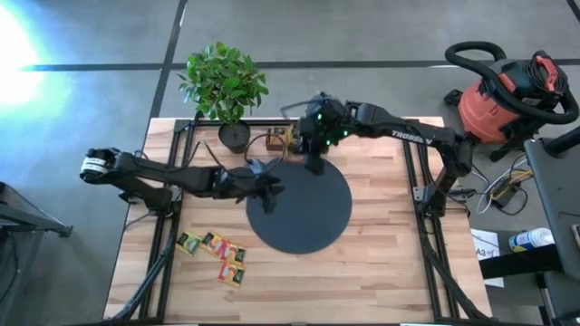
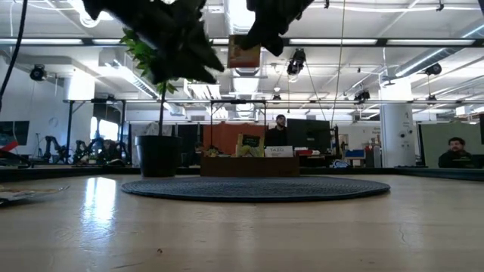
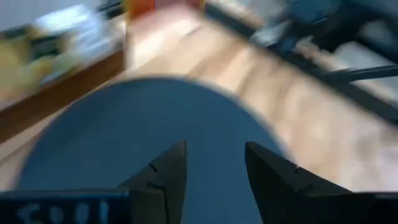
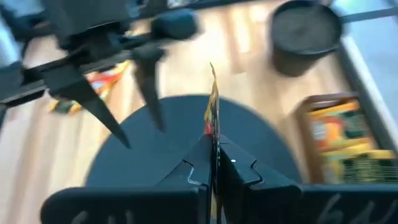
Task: Pick & Place Tea
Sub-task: Put the orange tea bag into the left slot of the wooden organizer
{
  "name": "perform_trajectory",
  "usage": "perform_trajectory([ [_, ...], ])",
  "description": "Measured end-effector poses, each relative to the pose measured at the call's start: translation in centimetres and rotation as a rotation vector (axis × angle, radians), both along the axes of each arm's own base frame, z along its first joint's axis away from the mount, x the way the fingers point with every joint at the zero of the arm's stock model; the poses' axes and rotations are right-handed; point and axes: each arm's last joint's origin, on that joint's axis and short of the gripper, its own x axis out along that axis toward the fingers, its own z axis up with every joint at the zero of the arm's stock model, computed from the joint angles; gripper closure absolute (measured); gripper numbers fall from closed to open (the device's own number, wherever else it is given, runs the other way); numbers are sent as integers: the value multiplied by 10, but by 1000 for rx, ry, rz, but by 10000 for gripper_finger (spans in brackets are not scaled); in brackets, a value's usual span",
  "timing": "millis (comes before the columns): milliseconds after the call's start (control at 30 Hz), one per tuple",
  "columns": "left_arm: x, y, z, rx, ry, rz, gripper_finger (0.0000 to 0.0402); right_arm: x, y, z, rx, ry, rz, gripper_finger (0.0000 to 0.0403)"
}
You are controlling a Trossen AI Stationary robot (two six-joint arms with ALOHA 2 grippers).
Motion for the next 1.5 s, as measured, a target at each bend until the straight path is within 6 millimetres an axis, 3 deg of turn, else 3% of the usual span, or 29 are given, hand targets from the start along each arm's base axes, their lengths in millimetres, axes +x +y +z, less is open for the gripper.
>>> perform_trajectory([
  [133, -20, -8, 5, 8, -10, 95, 264, -3, -34, -3, -15, -39, -75, 395],
  [267, -42, -13, 6, -23, -63, 148, 264, 7, -64, -31, 9, -10, -84, 395],
  [467, -75, -16, -1, -124, -159, 236, 264, 41, -86, -79, -34, -14, -38, 395],
  [767, -115, -26, -11, -200, -287, 302, 264, 64, -126, -123, -49, -1, -92, 395],
  [1133, -134, -31, -23, -247, -336, 315, 264, 85, -149, -132, -143, 28, -43, 395],
  [1333, -134, -32, -23, -243, -330, 306, 264, 77, -154, -141, -137, 155, -43, 395],
  [1500, -134, -32, -25, -228, -318, 301, 264, 76, -154, -142, -141, 150, -46, 395],
])
